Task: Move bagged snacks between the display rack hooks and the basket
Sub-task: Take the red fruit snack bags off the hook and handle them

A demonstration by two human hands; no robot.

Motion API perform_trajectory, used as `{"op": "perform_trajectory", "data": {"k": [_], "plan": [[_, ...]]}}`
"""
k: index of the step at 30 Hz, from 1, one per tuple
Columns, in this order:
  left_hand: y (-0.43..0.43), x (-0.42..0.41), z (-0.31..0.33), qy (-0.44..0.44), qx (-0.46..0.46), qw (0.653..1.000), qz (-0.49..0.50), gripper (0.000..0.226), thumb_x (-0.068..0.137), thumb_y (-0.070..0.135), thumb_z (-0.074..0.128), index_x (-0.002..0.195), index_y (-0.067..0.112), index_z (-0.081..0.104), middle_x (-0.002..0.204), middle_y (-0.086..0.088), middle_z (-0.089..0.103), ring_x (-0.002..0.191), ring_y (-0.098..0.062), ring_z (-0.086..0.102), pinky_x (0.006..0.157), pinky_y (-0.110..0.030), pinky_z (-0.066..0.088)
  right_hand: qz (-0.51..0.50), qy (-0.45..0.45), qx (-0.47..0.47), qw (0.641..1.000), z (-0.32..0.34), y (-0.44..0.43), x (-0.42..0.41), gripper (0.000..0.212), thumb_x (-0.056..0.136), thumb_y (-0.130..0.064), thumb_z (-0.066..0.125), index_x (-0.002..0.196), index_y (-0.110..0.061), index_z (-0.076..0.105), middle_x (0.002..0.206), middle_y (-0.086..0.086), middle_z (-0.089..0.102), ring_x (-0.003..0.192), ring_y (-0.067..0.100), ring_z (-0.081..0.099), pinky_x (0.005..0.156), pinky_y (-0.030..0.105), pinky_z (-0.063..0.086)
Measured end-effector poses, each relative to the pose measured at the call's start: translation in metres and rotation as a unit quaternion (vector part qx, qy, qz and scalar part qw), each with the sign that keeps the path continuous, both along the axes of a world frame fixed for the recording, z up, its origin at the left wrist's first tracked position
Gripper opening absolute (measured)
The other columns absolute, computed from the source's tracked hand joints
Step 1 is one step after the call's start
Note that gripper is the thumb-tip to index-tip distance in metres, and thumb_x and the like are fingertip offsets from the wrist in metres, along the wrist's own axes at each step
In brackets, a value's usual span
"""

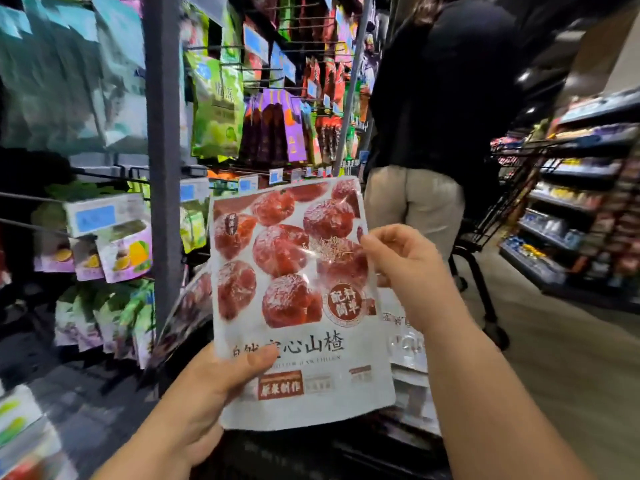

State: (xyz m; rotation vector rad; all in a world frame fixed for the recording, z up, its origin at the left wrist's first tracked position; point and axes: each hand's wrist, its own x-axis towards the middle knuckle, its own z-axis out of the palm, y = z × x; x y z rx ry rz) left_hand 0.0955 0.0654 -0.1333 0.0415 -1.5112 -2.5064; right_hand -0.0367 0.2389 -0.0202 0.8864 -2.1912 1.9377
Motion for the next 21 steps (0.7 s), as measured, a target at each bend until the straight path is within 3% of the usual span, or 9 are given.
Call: {"op": "perform_trajectory", "data": {"k": [3, 6, 9, 12, 16, 21], "plan": [[0.004, -0.007, -0.004, -0.008, -0.001, 1.000, 0.027, 0.084, 0.032, 0.024, 0.098, 0.111, 0.012, 0.072, 0.112, -0.022, 0.070, 0.099, -0.043, 0.069, 0.077, -0.051, 0.059, -0.182, 0.042, 0.035, 0.982, -0.003, 0.039, -0.038, 0.011, 0.094, -0.023, 0.063, 0.083, -0.022, 0.065, 0.082, -0.002, 0.070, 0.079, 0.016, 0.069, 0.069, 0.032, 0.055], [0.006, -0.011, -0.007, -0.014, -0.014, 0.999, 0.036, 0.077, 0.048, 0.015, 0.091, 0.121, 0.009, 0.066, 0.113, -0.020, 0.071, 0.100, -0.041, 0.069, 0.079, -0.051, 0.058, -0.285, -0.010, 0.215, 0.934, -0.024, 0.072, -0.069, 0.025, 0.091, -0.031, 0.063, 0.096, -0.008, 0.072, 0.095, 0.011, 0.071, 0.095, 0.030, 0.065, 0.085, 0.044, 0.052], [0.007, -0.014, -0.010, -0.020, -0.032, 0.998, 0.046, 0.095, 0.031, 0.029, 0.098, 0.118, 0.008, 0.067, 0.112, -0.020, 0.071, 0.099, -0.041, 0.069, 0.076, -0.047, 0.060, -0.273, -0.106, 0.300, 0.908, -0.043, 0.087, -0.084, 0.042, 0.093, -0.038, 0.061, 0.104, 0.001, 0.070, 0.106, 0.022, 0.068, 0.100, 0.035, 0.063, 0.088, 0.043, 0.050], [0.009, -0.016, -0.010, -0.020, -0.049, 0.997, 0.062, 0.104, 0.022, 0.038, 0.099, 0.117, 0.011, 0.068, 0.111, -0.018, 0.072, 0.098, -0.038, 0.070, 0.074, -0.042, 0.061, -0.234, -0.147, 0.381, 0.882, -0.051, 0.091, -0.093, 0.043, 0.092, -0.050, 0.058, 0.081, -0.009, 0.063, 0.075, 0.009, 0.062, 0.067, 0.021, 0.057, 0.067, 0.032, 0.043], [0.012, -0.016, -0.012, -0.014, -0.068, 0.995, 0.071, 0.107, 0.017, 0.041, 0.098, 0.116, 0.013, 0.068, 0.108, -0.015, 0.073, 0.095, -0.034, 0.072, 0.065, -0.034, 0.061, -0.230, -0.152, 0.380, 0.883, -0.052, 0.092, -0.097, 0.041, 0.091, -0.053, 0.059, 0.089, -0.012, 0.061, 0.083, 0.001, 0.061, 0.074, 0.016, 0.056, 0.068, 0.031, 0.043], [0.013, -0.017, -0.013, -0.016, -0.081, 0.993, 0.082, 0.110, 0.015, 0.043, 0.098, 0.116, 0.012, 0.068, 0.107, -0.014, 0.074, 0.093, -0.033, 0.073, 0.063, -0.032, 0.060, -0.200, -0.150, 0.358, 0.899, -0.047, 0.089, -0.092, 0.038, 0.090, -0.041, 0.066, 0.069, -0.013, 0.052, 0.072, 0.002, 0.053, 0.065, 0.016, 0.048, 0.056, 0.028, 0.036]]}}
